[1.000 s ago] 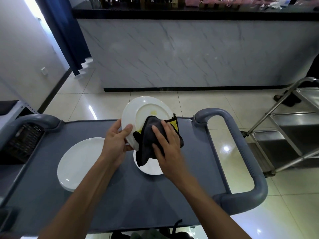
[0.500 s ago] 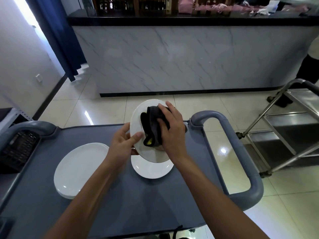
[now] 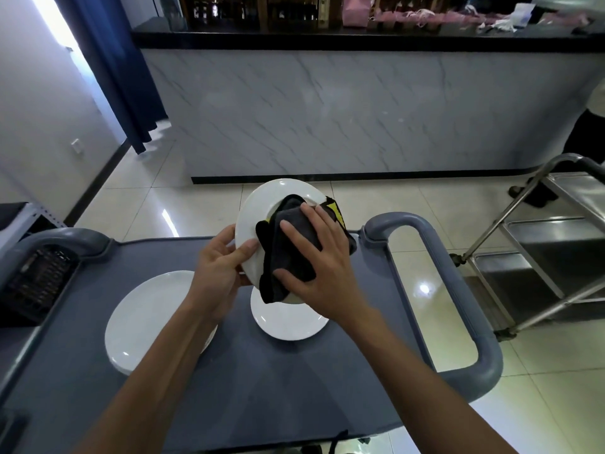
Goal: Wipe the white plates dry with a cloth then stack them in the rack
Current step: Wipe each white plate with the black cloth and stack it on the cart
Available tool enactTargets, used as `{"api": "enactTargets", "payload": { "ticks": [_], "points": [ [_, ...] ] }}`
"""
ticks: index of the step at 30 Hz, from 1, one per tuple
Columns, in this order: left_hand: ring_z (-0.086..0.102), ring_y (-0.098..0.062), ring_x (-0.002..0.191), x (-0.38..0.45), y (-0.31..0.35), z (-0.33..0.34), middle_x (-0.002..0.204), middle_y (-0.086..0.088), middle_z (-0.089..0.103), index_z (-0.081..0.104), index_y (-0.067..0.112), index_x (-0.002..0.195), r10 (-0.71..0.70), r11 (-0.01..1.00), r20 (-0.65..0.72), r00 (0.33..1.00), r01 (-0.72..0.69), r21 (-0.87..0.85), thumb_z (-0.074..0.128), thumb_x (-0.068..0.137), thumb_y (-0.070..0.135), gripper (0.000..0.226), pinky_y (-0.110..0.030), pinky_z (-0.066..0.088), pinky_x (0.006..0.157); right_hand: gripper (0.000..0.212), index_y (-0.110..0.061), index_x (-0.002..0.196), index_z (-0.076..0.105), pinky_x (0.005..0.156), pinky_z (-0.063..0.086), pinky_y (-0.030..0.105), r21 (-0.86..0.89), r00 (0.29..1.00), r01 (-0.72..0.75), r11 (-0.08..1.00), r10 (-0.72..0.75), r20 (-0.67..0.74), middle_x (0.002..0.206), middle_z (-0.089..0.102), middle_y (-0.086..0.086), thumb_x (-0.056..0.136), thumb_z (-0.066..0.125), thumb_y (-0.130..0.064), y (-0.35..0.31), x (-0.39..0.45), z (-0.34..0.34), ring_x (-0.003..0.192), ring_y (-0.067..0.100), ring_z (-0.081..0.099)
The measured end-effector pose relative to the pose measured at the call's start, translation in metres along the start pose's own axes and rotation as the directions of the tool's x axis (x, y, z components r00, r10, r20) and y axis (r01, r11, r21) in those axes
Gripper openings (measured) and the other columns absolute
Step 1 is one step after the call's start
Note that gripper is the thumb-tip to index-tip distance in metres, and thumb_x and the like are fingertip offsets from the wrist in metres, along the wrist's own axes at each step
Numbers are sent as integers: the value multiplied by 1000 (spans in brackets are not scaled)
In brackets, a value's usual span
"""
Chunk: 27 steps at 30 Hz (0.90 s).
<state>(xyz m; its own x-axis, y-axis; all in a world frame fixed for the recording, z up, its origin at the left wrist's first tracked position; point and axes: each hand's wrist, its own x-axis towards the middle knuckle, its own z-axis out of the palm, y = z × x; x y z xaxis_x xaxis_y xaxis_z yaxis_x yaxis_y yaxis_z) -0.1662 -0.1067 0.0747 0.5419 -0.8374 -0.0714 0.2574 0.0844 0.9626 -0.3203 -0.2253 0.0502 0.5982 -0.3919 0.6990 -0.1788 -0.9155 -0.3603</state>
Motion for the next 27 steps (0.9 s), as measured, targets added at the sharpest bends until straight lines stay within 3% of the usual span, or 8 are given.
{"api": "enactTargets", "payload": {
  "ticks": [6, 14, 19, 27],
  "points": [
    [71, -28, 86, -1, -5, 8, 106, -12, 74, 69, 22, 118, 1, 1000, 30, 1000, -1, 3, 66, 83, 23, 35, -42, 60, 65, 46, -19, 139, 59, 113, 34, 52, -2, 981, -127, 992, 125, -148, 153, 43, 11, 94, 66, -27, 14, 2, 0, 142, 29, 37],
    [71, -28, 85, -2, -10, 8, 104, -12, 74, 66, 17, 122, 0, 1000, 30, 1000, 1, -26, 65, 84, 20, 38, -42, 61, 63, 46, -18, 138, 59, 112, 38, 49, 68, 935, -283, 957, 291, -201, 153, 42, 9, 93, 66, -17, 23, 3, -4, 139, 30, 41],
    [71, -28, 87, -5, -13, 7, 107, -11, 74, 67, 21, 121, 3, 1000, 45, 999, -3, 1, 67, 82, 21, 39, -44, 61, 63, 46, -18, 139, 59, 111, 39, 49, 124, 902, -372, 920, 390, -185, 152, 43, 8, 93, 65, -19, 25, 4, -6, 137, 29, 43],
    [71, -31, 88, 2, -1, 8, 108, -16, 73, 69, 20, 119, 17, 998, 94, 995, -23, 65, 72, 85, 21, 34, -46, 60, 68, 53, -23, 139, 58, 110, 37, 50, 37, 949, -279, 959, 282, -142, 152, 44, 9, 91, 65, -45, 5, 39, -10, 136, 32, 41]
  ]
}}
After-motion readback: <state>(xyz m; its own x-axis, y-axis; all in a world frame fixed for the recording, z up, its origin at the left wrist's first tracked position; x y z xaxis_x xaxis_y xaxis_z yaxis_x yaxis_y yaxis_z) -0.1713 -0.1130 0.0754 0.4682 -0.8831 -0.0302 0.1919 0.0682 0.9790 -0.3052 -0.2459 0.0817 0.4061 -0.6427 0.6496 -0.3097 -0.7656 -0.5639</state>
